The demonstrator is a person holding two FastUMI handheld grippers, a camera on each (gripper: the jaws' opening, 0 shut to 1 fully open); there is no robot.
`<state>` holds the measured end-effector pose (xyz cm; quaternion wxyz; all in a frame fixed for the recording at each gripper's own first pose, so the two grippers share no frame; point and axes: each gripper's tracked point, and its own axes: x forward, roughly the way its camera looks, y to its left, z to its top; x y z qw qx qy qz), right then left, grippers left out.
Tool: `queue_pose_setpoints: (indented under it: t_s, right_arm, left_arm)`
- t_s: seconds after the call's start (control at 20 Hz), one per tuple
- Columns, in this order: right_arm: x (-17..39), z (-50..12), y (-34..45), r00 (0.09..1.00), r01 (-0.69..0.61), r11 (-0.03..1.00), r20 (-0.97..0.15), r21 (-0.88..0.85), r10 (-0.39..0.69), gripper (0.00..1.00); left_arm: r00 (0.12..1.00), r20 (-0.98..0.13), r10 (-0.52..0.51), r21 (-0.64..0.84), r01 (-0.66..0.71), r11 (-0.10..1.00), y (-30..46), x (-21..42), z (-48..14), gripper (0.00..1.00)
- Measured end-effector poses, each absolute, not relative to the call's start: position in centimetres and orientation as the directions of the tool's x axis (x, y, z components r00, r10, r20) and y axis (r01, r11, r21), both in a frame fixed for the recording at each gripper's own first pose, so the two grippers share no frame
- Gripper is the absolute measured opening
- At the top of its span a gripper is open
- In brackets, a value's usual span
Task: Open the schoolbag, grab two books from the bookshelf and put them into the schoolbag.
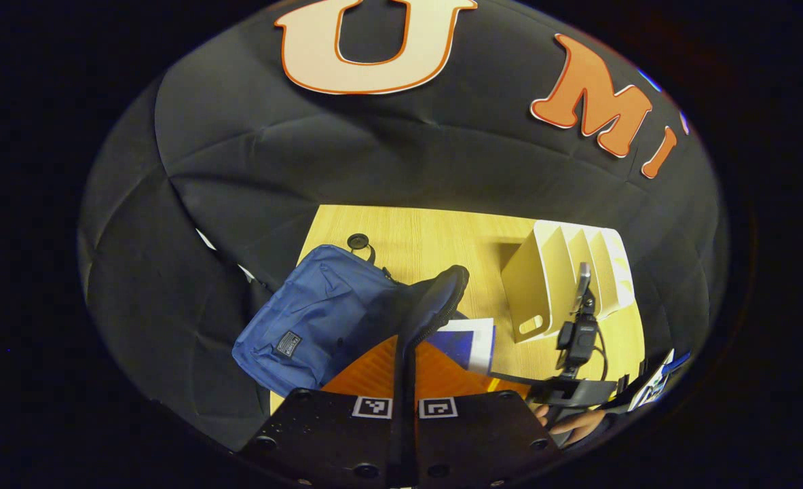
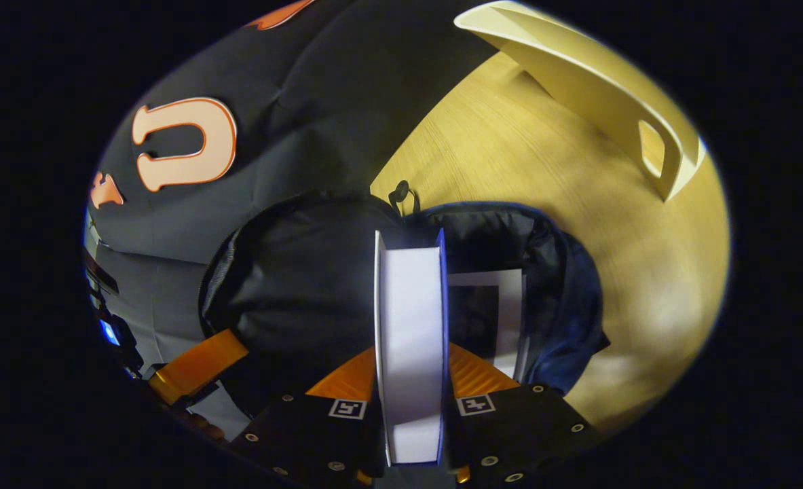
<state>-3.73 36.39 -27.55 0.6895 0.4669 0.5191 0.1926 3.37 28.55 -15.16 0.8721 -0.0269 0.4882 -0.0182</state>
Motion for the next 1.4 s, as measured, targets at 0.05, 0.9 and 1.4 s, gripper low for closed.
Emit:
queue_pose_setpoints:
  t_s: [0.05,0.9,1.4]
  right_arm:
    - [-3.8,-27.7,36.6,0.405,0.224,0.476,-0.526,0.850,0.748,0.34]
    - [-4.6,-30.3,38.0,0.380,0.219,0.516,-0.559,0.828,0.737,0.67]
    - [-3.6,-25.8,25.6,0.522,0.014,0.712,-0.613,0.702,0.593,0.88]
  left_arm:
    - [0.520,-0.852,-0.065,-0.067,0.014,0.998,28.1,3.2,-15.2,0.00]
    - [0.494,-0.863,-0.101,-0.079,0.064,0.995,25.7,2.0,-16.8,0.00]
    - [0.533,-0.846,-0.018,0.001,0.036,0.999,25.2,1.6,-17.6,0.00]
